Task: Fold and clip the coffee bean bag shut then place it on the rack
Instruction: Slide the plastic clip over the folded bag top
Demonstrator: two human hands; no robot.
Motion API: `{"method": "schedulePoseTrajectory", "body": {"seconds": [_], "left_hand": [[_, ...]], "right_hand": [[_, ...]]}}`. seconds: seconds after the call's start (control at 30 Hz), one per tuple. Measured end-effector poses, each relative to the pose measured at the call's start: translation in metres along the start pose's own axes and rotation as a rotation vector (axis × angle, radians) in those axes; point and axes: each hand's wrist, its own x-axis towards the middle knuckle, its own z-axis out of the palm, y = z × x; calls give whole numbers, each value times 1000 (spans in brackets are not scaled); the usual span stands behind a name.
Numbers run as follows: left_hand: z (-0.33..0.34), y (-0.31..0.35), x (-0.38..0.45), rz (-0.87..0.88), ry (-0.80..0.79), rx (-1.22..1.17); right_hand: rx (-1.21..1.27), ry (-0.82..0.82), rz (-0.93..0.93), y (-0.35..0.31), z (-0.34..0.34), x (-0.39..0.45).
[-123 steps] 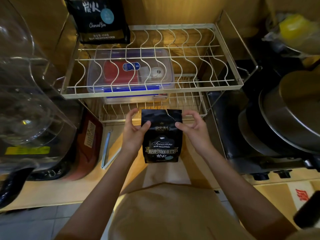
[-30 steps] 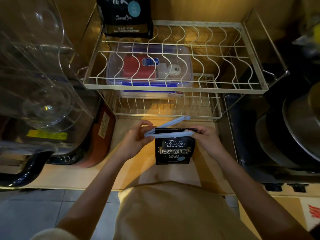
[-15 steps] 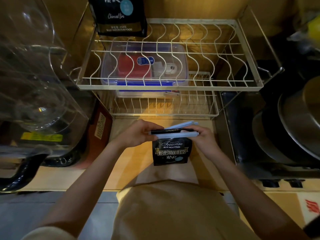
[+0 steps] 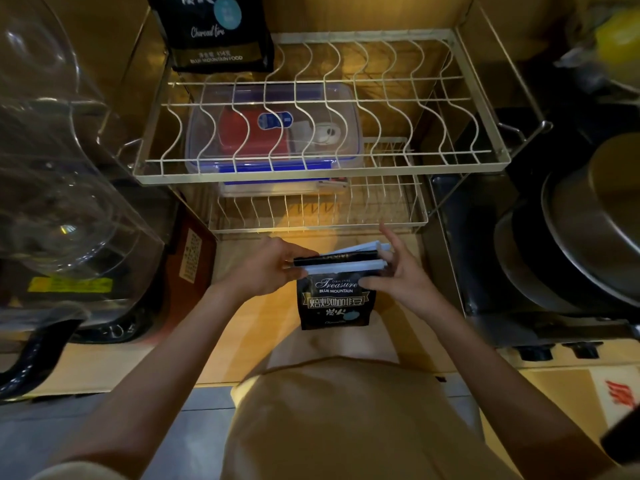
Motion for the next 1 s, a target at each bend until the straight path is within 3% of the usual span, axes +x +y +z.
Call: {"method": "schedulePoseTrajectory", "body": {"seconds": [0.27,0.47,0.8,1.0], "left_hand": [[0,11,6,66,2,96],[5,20,14,-17,-39,117],[30,48,38,78,-46,233],[33,50,39,94,-45,257]], "right_hand": [[64,121,-62,7,-1,-7],[81,118,-83,13,0,-5],[124,169,-108,15,6,1],[-144,163,-151,4,-3,-8]]}}
